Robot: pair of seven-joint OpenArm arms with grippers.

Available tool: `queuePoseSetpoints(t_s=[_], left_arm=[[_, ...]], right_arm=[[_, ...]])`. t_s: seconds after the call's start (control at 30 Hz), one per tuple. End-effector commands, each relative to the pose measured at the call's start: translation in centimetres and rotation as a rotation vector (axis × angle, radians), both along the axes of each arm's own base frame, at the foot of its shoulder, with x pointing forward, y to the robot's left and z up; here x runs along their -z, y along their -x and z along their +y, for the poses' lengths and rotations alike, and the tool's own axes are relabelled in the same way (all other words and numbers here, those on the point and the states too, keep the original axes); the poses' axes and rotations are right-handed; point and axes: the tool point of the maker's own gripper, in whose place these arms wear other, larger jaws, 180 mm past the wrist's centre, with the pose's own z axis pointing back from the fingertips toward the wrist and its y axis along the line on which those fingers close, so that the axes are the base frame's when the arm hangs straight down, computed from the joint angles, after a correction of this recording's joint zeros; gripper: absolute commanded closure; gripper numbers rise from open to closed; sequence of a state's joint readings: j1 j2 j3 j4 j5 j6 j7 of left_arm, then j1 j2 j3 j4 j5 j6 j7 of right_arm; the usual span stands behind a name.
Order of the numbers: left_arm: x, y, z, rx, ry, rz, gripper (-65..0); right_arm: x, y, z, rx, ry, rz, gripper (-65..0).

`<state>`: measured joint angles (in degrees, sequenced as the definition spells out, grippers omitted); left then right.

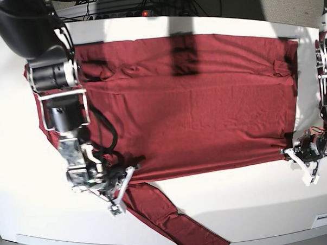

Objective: Fold the T-shirt properly
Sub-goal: 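Fold the shirt side over with both grippers toward the robot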

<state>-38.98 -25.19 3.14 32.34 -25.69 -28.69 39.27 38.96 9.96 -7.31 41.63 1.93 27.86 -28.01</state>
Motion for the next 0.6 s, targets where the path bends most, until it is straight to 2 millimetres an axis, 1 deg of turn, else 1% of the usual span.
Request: queuePoseSetpoints(t_s=[0.0,0.1,0.17,0.3,0.37,0.57], left_arm=[[-3.0,-1.7,1.3,-0.017,-0.005,-0.086,0.0],[-3.9,-1.4,2.0,0.002,-0.037,-0.119,0.0],[-4.3,-0.8,1.9,0.024,-0.048,-0.126,0.0],[-4.6,1.0,0.5,0.075,-0.016,-0.125,0.0],[-4.4,2.1,-0.3,0.111,-0.023,-0.107,0.0],[-5.0,5.1,-1.4,0.208,-0.068,-0.098,0.0]], right_arm=[[-2.9,-1.5,-0.7,-0.001,-0.002,-0.079,0.0],[-3.4,-0.2,-1.8,-0.021,0.027,-0.105,0.0],[-3.6,1.0,-2.1,-0.029,0.030,-0.119,0.0],[-3.6,4.0,-1.9,-0.064,0.032,-0.139,0.0],[-3.4,5.5,-1.8,-0.083,0.051,-0.140,0.0],[-3.9,9.4,-0.9,-0.137,0.094,-0.152,0.0]])
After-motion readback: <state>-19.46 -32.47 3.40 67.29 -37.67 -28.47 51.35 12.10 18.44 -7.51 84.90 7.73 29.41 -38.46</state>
